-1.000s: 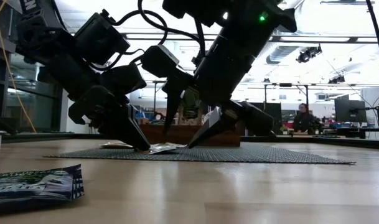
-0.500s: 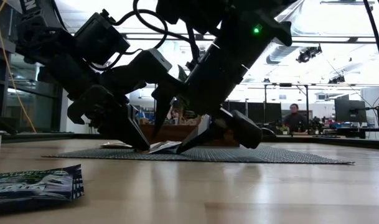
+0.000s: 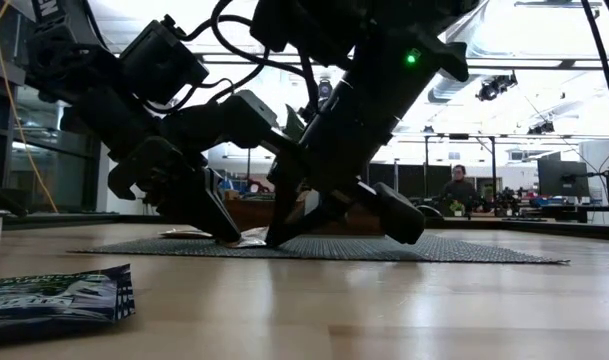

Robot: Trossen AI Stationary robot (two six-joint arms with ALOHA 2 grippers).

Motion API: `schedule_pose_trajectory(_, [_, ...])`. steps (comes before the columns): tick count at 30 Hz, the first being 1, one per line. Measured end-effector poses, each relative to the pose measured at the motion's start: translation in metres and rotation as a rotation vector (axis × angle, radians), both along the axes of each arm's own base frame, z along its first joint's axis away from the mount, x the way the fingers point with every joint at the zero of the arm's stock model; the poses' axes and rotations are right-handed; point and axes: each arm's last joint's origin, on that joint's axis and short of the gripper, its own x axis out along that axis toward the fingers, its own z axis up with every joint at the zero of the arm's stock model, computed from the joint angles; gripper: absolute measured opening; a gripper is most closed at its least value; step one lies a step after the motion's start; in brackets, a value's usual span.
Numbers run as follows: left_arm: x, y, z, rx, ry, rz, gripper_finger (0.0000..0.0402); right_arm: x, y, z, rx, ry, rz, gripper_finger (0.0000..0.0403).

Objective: Pick & Place Tea
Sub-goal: Put the brown tea bag into the middle section of the wooden organizer

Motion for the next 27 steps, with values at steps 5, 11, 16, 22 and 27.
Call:
schedule_pose_trajectory(5, [0.0,0.0,0.0,-0.004,0.0,0.004,0.0,0.0,0.0,0.0,-0.01,0.002,0.009,0.0009])
schedule_pose_trajectory(11, [0.0,0.0,0.0,0.002,-0.001,0.018,0.0001,0.0,0.0,0.0,-0.023,0.009,0.022,0.0002])
schedule_pose_trajectory(16, [-0.003,0.001,0.006,0.004,0.001,0.021,0.0001,0.0,0.001,0.0,-0.042,0.014,0.043,0.0001])
schedule_pose_trajectory(22, [-0.005,0.002,0.02,0.021,-0.034,0.046,0.0001,0.0,0.001,0.0,-0.054,0.019,0.056,0.0001])
schedule_pose_trajectory(27, [-0.01,0.003,0.029,0.044,-0.037,0.07,0.0001,0.001,0.001,0.0,-0.064,0.023,0.068,0.0])
